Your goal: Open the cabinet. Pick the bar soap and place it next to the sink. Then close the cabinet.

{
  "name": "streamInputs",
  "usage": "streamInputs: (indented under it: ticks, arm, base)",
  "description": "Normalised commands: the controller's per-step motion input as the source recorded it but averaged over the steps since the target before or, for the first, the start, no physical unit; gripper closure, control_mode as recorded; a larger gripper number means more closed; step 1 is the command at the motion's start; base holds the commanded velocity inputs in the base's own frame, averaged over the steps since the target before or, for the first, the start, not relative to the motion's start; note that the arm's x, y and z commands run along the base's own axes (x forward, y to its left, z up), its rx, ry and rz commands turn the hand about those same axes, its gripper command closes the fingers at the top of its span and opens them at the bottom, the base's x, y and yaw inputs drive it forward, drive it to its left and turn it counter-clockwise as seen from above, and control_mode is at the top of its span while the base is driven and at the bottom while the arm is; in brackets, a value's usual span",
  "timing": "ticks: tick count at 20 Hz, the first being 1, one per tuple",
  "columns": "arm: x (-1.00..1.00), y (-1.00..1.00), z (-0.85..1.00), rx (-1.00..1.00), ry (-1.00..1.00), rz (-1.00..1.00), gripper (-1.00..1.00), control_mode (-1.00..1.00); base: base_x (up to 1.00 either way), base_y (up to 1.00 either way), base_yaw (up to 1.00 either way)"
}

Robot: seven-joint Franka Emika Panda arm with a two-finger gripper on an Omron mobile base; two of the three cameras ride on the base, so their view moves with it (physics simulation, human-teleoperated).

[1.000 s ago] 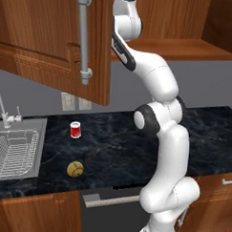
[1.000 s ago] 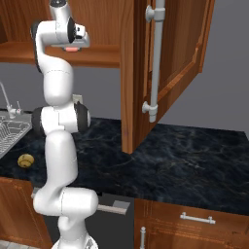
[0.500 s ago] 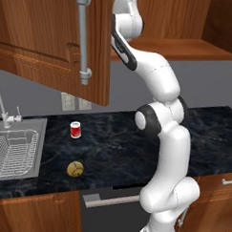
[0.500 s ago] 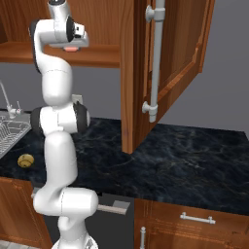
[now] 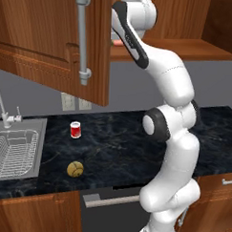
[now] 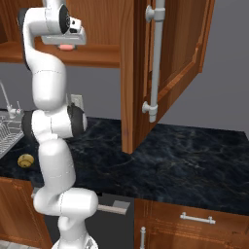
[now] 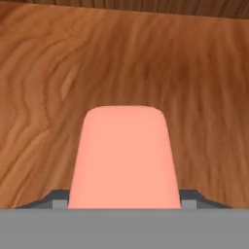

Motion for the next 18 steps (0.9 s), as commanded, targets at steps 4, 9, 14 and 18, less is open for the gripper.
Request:
streamInputs:
  ticks: [4, 9, 14, 18]
  arm:
    - [-1.00, -0.21, 0.00, 0.04, -0.02, -0.01, 1.00, -1.00]
    - [-1.00, -0.03, -0.03, 0.03, -0.03, 0.00, 1.00, -1.00]
    - [-1.00, -0.01, -0.23, 0.01, -0.01, 0.00, 1.00, -1.00]
    - [-1.00, -0.18, -0.47, 0.00, 0.00, 0.00, 1.00, -1.00]
  base:
    - [0.00, 0.00, 0.00]
    - [0.00, 0.00, 0.00]
    - [0.00, 0.00, 0.00]
    - [0.00, 0.00, 0.00]
